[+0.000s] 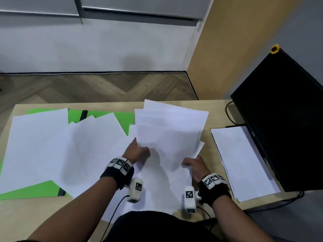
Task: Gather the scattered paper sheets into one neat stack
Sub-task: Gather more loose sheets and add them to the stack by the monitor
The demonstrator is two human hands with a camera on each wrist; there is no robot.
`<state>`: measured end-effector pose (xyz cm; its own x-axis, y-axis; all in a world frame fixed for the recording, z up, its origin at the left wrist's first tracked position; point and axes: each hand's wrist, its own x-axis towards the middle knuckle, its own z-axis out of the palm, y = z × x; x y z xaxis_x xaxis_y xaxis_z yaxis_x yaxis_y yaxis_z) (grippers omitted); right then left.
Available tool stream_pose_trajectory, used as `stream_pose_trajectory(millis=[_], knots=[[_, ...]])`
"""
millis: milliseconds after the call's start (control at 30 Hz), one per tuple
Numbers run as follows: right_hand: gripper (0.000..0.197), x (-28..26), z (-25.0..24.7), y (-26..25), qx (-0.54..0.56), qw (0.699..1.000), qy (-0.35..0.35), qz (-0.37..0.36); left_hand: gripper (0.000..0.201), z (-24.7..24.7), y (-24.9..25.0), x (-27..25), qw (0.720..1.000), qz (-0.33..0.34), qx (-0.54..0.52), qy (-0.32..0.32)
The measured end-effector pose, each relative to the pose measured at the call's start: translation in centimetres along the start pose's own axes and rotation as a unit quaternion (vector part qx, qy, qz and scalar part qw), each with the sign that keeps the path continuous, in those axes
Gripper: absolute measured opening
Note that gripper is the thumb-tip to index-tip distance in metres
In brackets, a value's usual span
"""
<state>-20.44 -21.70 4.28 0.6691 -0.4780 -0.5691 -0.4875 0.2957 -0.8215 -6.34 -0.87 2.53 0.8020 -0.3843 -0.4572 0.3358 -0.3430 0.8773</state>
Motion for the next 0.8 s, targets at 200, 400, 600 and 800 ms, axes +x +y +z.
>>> stream_pose_trajectory(millis=[200,400,600,800], knots=[[0.012,-1.7,1.9,-6.4,0.006,0.981,0.056,-0.185,0.031,-0.9,7.8,-2.6,0.986,0.133,-0.088,0.057],[0.020,-3.4,1.9,-9.5,-0.004,0.944,0.069,-0.323,0.039,-3.1,10.2,-5.3,0.961,0.239,-0.107,0.092],[0.048,-2.7,3.6,-7.7,-0.021,0.950,0.108,-0.294,0.039,-1.6,8.3,-5.8,0.974,0.195,-0.088,0.079],[0.043,-3.6,3.9,-9.1,0.080,0.926,0.112,-0.352,0.038,-2.2,9.9,-6.8,0.953,0.239,-0.161,0.092]])
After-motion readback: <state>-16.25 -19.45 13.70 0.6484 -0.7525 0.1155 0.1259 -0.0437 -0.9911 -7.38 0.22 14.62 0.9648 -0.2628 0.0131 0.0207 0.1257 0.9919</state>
